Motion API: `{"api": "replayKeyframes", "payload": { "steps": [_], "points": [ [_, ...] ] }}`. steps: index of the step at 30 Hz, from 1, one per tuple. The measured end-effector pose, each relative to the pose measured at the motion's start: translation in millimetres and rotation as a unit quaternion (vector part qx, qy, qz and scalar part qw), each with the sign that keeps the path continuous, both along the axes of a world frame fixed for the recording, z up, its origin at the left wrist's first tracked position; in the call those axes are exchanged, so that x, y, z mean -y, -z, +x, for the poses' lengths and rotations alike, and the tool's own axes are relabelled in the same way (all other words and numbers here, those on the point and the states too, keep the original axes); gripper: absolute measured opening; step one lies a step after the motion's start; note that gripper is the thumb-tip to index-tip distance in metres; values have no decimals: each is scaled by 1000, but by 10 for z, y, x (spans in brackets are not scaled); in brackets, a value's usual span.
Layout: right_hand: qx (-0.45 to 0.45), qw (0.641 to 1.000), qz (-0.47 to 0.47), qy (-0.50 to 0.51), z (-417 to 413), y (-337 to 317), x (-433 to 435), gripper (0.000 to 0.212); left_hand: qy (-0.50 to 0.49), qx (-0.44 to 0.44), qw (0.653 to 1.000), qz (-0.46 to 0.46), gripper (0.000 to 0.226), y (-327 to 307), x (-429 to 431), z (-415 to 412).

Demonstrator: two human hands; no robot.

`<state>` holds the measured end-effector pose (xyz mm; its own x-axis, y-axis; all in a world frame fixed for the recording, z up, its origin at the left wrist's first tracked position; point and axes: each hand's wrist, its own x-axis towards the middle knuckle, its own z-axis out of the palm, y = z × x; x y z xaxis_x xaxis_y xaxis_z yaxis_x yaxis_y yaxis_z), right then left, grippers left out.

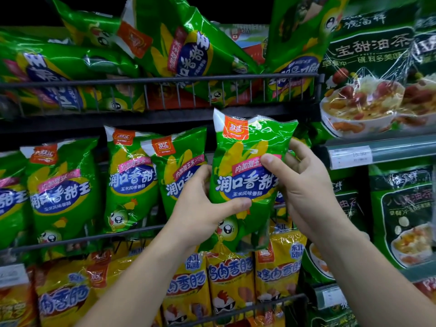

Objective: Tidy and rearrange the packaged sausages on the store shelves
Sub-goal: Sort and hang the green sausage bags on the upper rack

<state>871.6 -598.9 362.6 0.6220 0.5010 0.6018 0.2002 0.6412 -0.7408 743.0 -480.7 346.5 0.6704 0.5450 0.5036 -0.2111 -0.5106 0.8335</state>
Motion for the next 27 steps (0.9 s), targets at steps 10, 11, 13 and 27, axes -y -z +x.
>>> {"api": "replayKeyframes", "payload": {
  "steps": [10, 11, 13, 27],
  "points": [
    [132, 984, -110, 47, 136, 80, 39, 66, 0, 78, 996, -42, 72, -101, -16, 155],
    [137, 983, -111, 47, 152, 62, 36, 67, 0, 78, 996, -38, 76, -125, -15, 164],
    [140, 983, -107, 45, 181, 25, 17, 69, 4, 84, 996, -34, 84, -180, -16, 170],
    [165, 977, -81, 111, 355, -76, -205, 52, -18, 77, 997, -11, 56, -362, -153, 342]
  ]
}}
